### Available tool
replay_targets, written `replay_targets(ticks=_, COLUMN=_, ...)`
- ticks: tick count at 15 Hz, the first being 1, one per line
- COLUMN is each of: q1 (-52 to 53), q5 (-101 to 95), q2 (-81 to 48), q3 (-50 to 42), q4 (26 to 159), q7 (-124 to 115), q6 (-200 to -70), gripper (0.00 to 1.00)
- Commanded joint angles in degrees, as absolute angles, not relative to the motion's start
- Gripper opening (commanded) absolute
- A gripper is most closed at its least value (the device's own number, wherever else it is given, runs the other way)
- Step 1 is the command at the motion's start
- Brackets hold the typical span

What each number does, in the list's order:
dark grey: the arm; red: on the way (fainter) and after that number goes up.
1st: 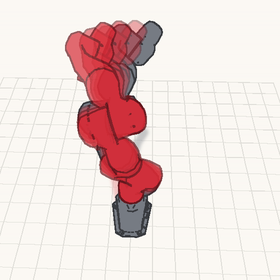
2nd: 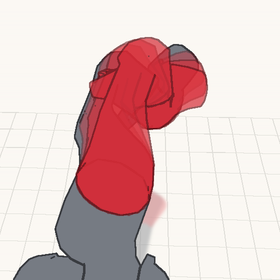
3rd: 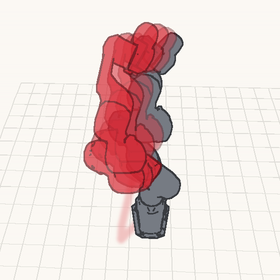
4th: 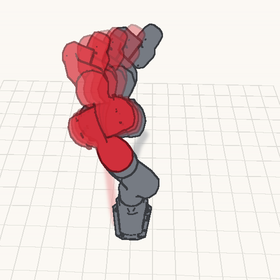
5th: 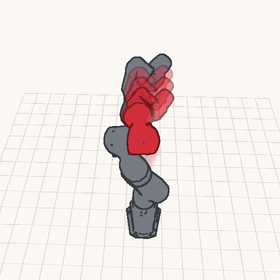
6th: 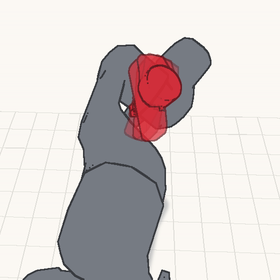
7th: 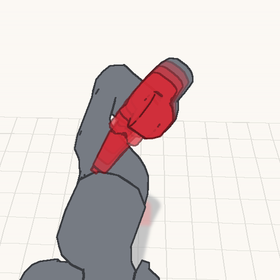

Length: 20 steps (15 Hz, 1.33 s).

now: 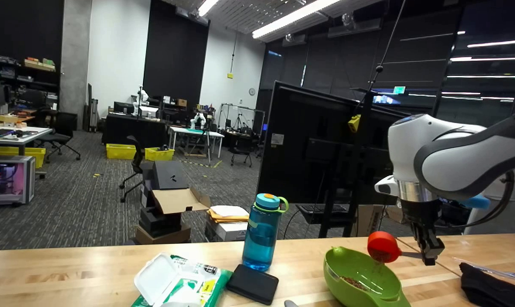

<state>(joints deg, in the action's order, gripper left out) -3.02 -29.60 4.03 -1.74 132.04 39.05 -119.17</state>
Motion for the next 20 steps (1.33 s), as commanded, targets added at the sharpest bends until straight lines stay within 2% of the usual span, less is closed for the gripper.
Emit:
replay_targets(ticks=1, q1=-2.2, q5=-34.5, q2=8.6, q3=-1.3, q4=136.4, q7=34.8, q6=-121.4, gripper=0.01)
replay_targets(ticks=20, q1=0.0, q5=-51.5, q2=14.8, q3=0.1, q4=145.4, q7=18.7, q6=-127.8, gripper=0.01)
